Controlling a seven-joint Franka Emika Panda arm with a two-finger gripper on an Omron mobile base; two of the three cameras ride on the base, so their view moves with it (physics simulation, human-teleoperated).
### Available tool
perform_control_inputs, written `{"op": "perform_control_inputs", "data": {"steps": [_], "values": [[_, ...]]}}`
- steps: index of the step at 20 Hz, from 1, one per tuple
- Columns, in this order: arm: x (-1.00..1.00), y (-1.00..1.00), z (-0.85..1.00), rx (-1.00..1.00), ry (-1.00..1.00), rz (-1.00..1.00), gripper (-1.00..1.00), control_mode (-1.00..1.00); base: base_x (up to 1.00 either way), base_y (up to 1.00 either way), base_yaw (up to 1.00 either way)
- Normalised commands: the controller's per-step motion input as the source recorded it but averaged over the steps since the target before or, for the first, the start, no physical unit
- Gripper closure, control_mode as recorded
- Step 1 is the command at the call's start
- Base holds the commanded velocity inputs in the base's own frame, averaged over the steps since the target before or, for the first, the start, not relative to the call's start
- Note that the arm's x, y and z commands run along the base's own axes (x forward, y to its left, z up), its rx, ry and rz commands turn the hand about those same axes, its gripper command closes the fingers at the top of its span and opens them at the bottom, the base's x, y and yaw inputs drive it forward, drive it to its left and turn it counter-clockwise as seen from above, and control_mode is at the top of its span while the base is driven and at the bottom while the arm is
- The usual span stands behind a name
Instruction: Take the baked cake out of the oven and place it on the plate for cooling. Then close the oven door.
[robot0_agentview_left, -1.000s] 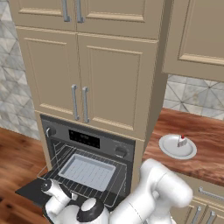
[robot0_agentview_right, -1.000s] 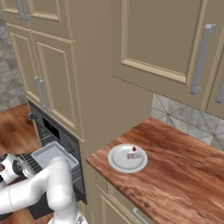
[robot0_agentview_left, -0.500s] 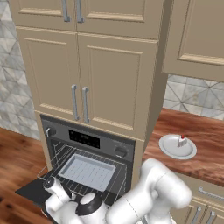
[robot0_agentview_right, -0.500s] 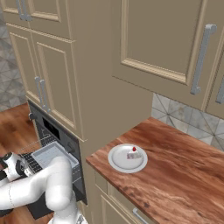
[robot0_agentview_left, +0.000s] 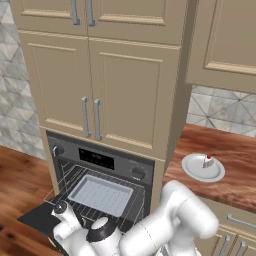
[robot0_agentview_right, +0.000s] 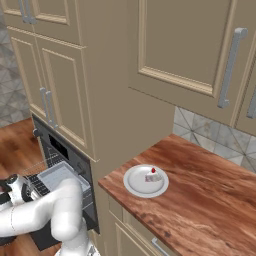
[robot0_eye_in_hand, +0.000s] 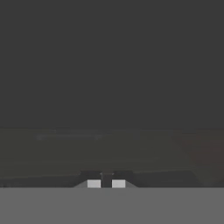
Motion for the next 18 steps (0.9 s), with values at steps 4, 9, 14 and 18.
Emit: {"op": "perform_control_inputs", "data": {"steps": [4, 9, 14, 18], "values": [[0.44, -0.42, -0.7, 0.0, -0.12, 0.0, 1.0, -1.0, 0.0, 0.0, 0.0], [0.75, -0.95, -0.64, 0.0, -0.1, 0.0, 1.0, -1.0, 0.0, 0.0, 0.0], [0.59, -1.0, -0.37, 0.0, -0.27, 0.0, 1.0, -1.0, 0.0, 0.0, 0.0], [0.37, -1.0, -0.11, 0.01, -0.46, 0.0, 1.0, -1.0, 0.0, 0.0, 0.0]]}}
